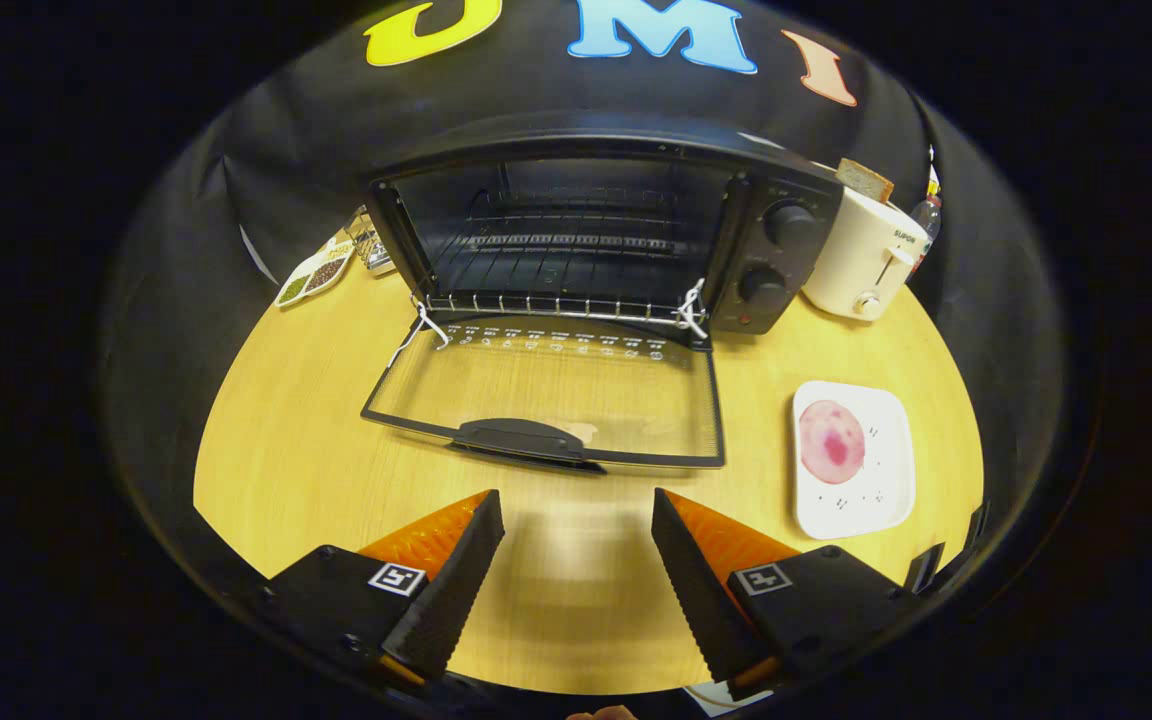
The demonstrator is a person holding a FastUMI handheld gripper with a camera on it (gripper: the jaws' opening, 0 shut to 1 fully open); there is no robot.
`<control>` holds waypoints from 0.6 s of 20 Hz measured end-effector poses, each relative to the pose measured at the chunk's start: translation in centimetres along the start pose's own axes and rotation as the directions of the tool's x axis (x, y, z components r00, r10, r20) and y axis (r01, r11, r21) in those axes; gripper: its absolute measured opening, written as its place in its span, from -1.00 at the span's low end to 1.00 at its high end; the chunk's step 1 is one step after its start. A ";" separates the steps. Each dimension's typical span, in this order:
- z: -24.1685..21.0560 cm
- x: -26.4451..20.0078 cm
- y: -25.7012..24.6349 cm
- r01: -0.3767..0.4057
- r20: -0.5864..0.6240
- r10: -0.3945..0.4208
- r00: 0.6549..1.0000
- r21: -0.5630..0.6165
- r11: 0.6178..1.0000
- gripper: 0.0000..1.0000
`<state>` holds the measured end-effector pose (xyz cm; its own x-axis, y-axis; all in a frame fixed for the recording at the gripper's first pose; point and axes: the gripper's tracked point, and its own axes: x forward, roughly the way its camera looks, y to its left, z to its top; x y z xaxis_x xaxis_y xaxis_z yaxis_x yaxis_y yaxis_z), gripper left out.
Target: Open the toaster oven, put the food inside, and close the toaster oven door.
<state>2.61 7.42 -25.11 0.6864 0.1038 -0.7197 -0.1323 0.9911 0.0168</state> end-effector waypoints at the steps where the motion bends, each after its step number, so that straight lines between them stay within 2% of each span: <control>1: 0.1 -0.9 -1.4 0.010 0.011 -0.010 1.000 -0.002 1.000 0.93; 7: 0.7 -4.6 -11.6 0.083 0.048 -0.086 0.995 0.072 0.994 0.92; 12: -0.5 -4.1 -19.0 0.114 -0.014 -0.114 0.993 0.161 0.980 0.92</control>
<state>1.96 -11.88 -22.87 0.6870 -0.0105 -0.7266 0.0641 0.9969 0.0462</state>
